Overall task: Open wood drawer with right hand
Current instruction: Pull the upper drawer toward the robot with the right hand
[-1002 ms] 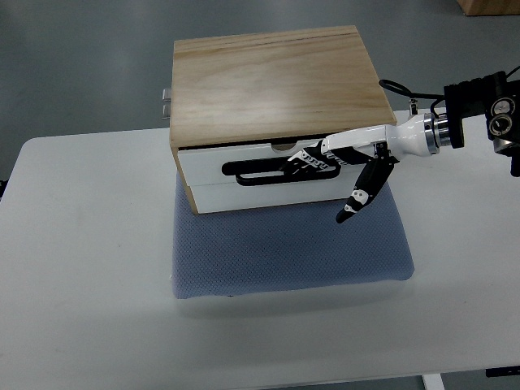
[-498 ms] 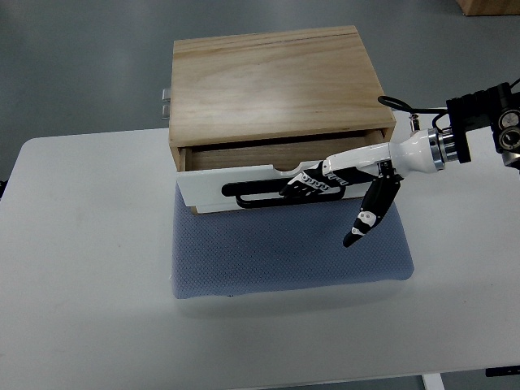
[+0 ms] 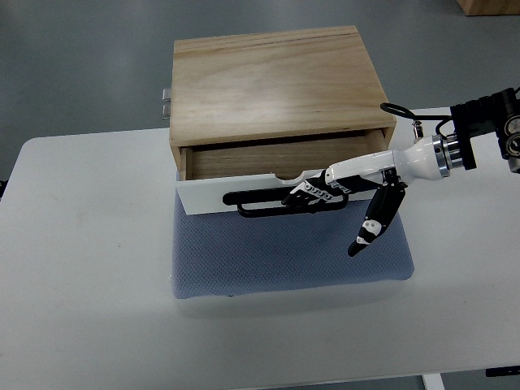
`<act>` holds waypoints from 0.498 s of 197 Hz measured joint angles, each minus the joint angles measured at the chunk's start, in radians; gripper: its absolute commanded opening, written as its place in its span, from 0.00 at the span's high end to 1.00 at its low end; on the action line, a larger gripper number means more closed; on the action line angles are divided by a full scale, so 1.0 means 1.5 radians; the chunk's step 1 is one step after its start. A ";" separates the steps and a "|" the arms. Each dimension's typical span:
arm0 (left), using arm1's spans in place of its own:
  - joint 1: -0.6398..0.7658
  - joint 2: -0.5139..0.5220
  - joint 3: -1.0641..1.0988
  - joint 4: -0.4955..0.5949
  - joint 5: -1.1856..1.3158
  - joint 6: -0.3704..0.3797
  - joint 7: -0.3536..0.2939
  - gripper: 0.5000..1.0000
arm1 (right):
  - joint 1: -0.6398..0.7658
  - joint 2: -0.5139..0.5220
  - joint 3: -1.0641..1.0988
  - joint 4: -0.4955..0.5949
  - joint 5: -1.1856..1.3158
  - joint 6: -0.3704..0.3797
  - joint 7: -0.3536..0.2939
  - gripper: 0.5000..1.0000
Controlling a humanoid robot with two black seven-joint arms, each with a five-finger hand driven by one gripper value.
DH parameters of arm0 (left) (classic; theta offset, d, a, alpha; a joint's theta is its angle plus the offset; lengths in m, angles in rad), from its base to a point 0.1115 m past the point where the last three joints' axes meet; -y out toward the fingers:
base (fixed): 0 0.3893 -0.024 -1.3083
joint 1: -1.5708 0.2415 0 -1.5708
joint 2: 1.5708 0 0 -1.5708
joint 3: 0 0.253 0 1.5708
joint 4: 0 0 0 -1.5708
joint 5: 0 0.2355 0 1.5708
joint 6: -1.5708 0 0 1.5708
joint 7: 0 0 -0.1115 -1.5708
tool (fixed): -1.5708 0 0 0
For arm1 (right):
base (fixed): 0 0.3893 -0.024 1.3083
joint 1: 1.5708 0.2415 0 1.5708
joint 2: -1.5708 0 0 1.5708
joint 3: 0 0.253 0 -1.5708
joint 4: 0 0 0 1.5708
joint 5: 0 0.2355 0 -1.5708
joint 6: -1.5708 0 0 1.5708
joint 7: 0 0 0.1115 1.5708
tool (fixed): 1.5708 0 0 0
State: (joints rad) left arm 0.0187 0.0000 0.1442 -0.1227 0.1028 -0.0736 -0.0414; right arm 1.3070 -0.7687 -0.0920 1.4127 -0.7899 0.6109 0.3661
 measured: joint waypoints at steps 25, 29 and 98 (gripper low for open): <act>0.000 0.000 0.000 0.000 0.000 0.000 0.000 0.00 | 0.000 -0.007 0.000 0.009 0.000 0.000 0.000 0.11; 0.000 0.000 0.000 0.000 0.000 0.000 0.000 0.00 | 0.000 -0.009 0.000 0.011 0.000 0.000 0.000 0.11; 0.000 0.000 0.000 0.000 0.000 0.000 0.000 0.00 | 0.000 -0.026 0.000 0.037 0.000 0.000 0.000 0.11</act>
State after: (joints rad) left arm 0.0185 0.0000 0.1442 -0.1227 0.1028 -0.0736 -0.0414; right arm 1.3070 -0.8078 -0.0923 1.4680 -0.7900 0.6110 0.3666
